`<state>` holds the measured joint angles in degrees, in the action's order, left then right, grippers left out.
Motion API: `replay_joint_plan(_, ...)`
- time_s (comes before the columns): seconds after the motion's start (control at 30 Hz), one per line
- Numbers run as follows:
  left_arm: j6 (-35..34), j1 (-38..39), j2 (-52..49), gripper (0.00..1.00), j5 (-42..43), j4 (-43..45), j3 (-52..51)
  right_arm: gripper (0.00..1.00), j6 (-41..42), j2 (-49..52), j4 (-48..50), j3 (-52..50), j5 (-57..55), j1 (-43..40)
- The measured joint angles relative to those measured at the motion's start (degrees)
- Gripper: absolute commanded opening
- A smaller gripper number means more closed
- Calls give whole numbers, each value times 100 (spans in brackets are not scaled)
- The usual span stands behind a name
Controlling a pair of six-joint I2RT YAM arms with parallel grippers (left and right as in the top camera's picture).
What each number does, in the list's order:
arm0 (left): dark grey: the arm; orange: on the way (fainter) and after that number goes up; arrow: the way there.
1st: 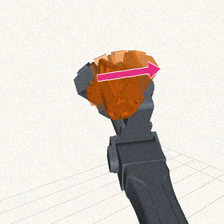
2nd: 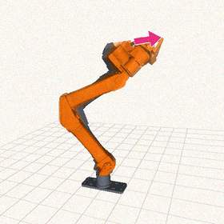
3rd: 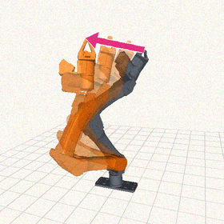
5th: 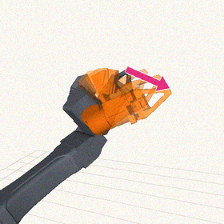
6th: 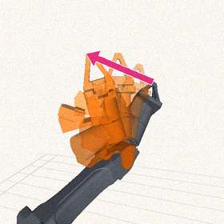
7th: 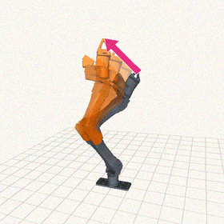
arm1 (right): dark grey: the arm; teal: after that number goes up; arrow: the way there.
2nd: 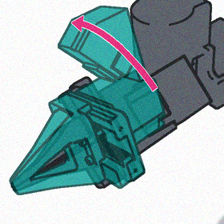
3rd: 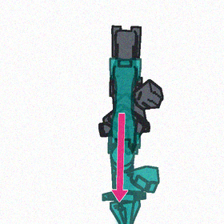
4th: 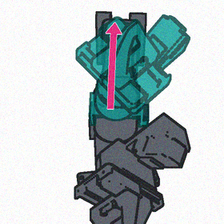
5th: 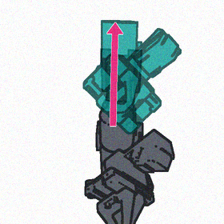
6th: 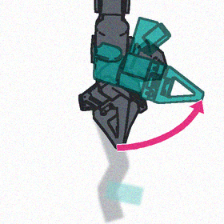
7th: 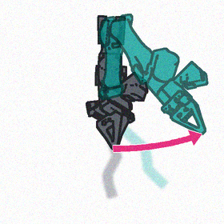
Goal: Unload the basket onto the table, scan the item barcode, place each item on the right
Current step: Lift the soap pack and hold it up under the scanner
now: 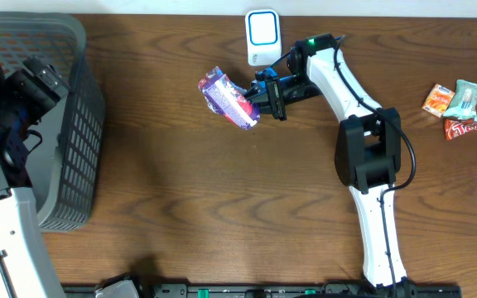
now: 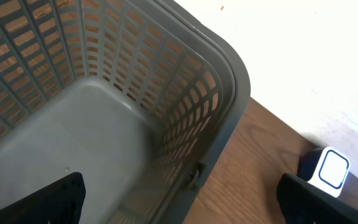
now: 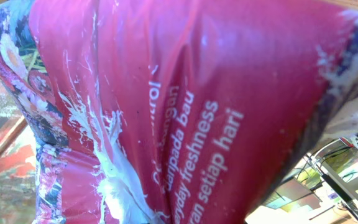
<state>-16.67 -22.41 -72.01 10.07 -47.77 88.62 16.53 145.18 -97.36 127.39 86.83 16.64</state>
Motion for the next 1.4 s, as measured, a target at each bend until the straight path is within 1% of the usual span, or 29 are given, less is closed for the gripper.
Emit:
replay_joint_plan(0.17, 0, 0, 0, 98, 0, 0, 0, 1, -31, 0, 11, 0, -2, 0)
replay_joint_plan(0.33, 0, 0, 0, 98, 0, 0, 0, 1, -269, 0, 433, 0, -13, 0)
replay_joint_plan(0.4, 0, 0, 0, 98, 0, 0, 0, 1, -361, 0, 833, -2, -74, 7)
replay_joint_plan(0.5, 0, 0, 0, 98, 0, 0, 0, 1, -363, 0, 1860, -9, -411, 24)
replay_joint_plan(0.57, 0, 0, 0, 98, 2, 0, 0, 1, -22, -4, 2763, -9, -1032, 55)
replay_joint_plan(0.63, 0, 0, 0, 97, 0, 2, 0, 1, 363, -7, 3281, -9, -1768, 103)
replay_joint_plan(0.7, 0, 0, 0, 98, 0, 0, 0, 1, 872, -9, 3954, -20, -2938, 199)
replay_joint_plan(0.77, 0, 0, 0, 98, 0, 2, 0, 1, 1064, -15, 4500, -26, -3560, 262)
replay_joint_plan(1.0, 0, 0, 0, 98, 0, 0, 0, 1, 1449, -203, 6763, -48, -4771, 341)
replay_joint_plan(1.1, 0, 0, 0, 98, 0, 0, 0, 1, 1558, -328, 7246, -46, -5379, 330)
replay_joint_plan(1.3, 0, 0, 0, 98, 0, 0, 0, 1, 1600, -391, 7495, -46, -7027, 323)
replay_joint_plan(1.4, 0, 0, 0, 98, 0, 0, 0, 1, 1600, -391, 7567, -46, -7622, 286)
